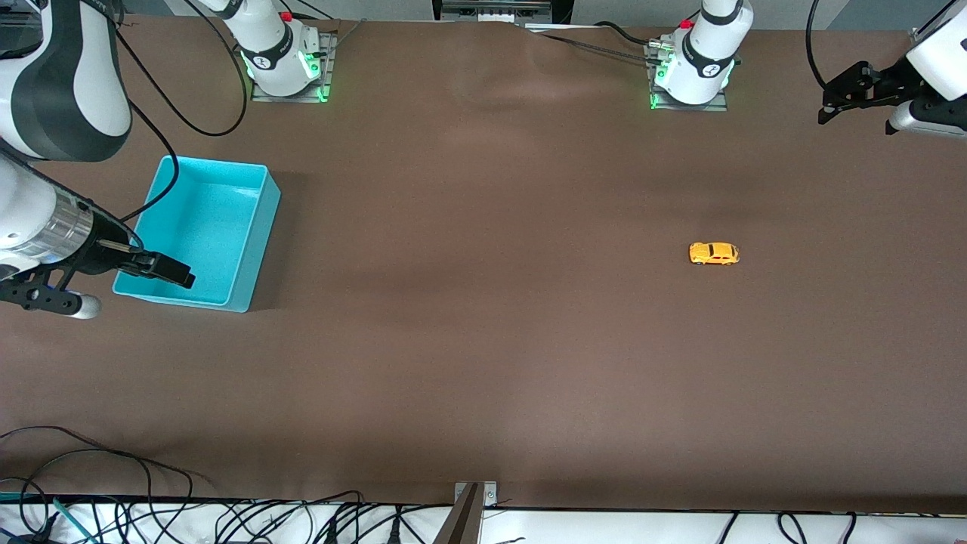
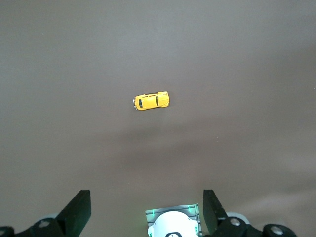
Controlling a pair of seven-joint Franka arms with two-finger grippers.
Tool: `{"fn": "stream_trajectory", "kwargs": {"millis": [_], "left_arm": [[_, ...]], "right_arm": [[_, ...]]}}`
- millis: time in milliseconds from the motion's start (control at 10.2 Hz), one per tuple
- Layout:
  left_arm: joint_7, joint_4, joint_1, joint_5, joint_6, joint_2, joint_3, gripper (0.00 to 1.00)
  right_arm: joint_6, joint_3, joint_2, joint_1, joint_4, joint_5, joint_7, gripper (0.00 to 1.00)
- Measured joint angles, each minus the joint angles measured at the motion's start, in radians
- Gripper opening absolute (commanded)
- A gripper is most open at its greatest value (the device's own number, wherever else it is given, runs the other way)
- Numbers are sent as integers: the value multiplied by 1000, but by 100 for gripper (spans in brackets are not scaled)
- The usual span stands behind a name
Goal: Wind up and store yellow beetle car
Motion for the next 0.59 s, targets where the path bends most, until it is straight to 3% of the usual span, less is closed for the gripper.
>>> {"fn": "stream_trajectory", "kwargs": {"millis": [590], "left_arm": [[0, 0, 0, 0, 37, 8, -5, 100]], "right_arm": [[-11, -14, 0, -1, 3, 0, 0, 100]]}}
